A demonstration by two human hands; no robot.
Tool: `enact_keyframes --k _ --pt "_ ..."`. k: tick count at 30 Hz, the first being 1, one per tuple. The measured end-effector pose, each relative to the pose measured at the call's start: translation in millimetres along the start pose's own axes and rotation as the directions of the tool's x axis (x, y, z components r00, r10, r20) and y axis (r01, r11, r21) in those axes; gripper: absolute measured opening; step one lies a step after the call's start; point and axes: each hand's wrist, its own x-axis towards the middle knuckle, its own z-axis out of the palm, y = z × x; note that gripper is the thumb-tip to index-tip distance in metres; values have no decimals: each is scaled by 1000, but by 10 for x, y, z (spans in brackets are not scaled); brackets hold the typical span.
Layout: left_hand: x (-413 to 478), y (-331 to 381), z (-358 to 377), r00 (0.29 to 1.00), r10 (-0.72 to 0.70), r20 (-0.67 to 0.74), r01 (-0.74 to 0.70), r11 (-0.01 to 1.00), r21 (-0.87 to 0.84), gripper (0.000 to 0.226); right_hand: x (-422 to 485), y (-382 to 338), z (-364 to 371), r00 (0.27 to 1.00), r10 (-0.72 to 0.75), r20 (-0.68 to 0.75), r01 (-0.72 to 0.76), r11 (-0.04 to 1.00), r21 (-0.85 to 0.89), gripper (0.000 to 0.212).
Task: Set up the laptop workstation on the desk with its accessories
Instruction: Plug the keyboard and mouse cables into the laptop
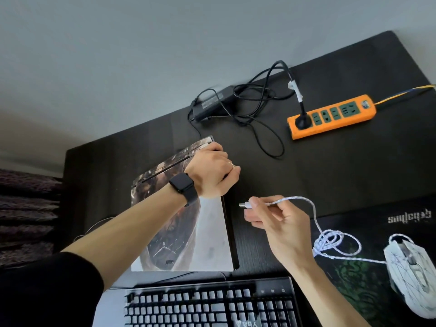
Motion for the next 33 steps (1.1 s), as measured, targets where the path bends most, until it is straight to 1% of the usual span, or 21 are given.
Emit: enact_keyframes --k 4,7,12,16,18,22,27,33 --pt "-26 -9 8 1000 -19 14 19 1000 3 47 32 27 115 992 104 -65 -106 994 -37 28" --pt "-35 -9 13 999 -36 24 36 999 10 48 38 64 207 988 139 -61 -141 990 -21 39" --pt "-49 -1 34 999 -49 16 49 999 -6 49 59 97 343 977 193 -93 -187 980 67 34" --pt "-56 10 49 998 -55 6 55 998 -2 49 88 57 389 970 226 -94 -217 971 102 36" --pt "-64 6 58 998 -62 7 62 998 0 50 75 16 401 973 204 -105 -200 979 48 37" --pt "-52 2 68 998 -57 5 57 998 -4 49 57 -7 397 986 96 -133 -117 981 -157 34" --pt "-49 31 114 998 -61 8 61 998 6 49 43 -30 424 992 -6 -129 -31 960 -279 35" --pt "-22 39 155 994 -78 73 77 997 10 51 33 89 478 986 -27 -166 -23 956 -294 33"
